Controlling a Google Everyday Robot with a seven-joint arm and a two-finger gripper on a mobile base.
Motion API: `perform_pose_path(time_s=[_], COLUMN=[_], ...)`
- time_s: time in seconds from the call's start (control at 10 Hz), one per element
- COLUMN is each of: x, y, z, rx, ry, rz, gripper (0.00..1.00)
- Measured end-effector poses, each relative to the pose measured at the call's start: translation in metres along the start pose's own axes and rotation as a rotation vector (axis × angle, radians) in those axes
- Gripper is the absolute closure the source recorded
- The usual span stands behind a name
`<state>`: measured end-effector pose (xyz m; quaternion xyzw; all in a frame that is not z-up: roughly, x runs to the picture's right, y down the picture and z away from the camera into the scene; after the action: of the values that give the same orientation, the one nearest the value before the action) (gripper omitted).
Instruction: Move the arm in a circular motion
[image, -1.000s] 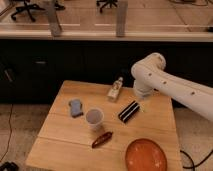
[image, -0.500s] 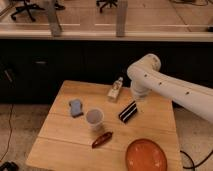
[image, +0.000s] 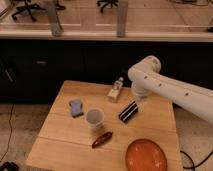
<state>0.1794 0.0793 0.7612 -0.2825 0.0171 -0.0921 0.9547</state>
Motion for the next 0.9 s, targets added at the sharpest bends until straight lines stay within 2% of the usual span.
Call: perform_pose_path(time_s=[0.4,0.6,0.8,0.9], x=[0.000,-0.003,-0.008,-0.004], y=[-0.006,-0.011,-0.019,-0.019], z=[0.006,0.009,0.010,0.012], rx=[0.004,0.009,0.018,0.016], ry=[0.011,0.016,0.018,0.024], rz=[-0.014,-0.024,-0.028,-0.030], gripper=[0.21,0.29,0.28,0.32])
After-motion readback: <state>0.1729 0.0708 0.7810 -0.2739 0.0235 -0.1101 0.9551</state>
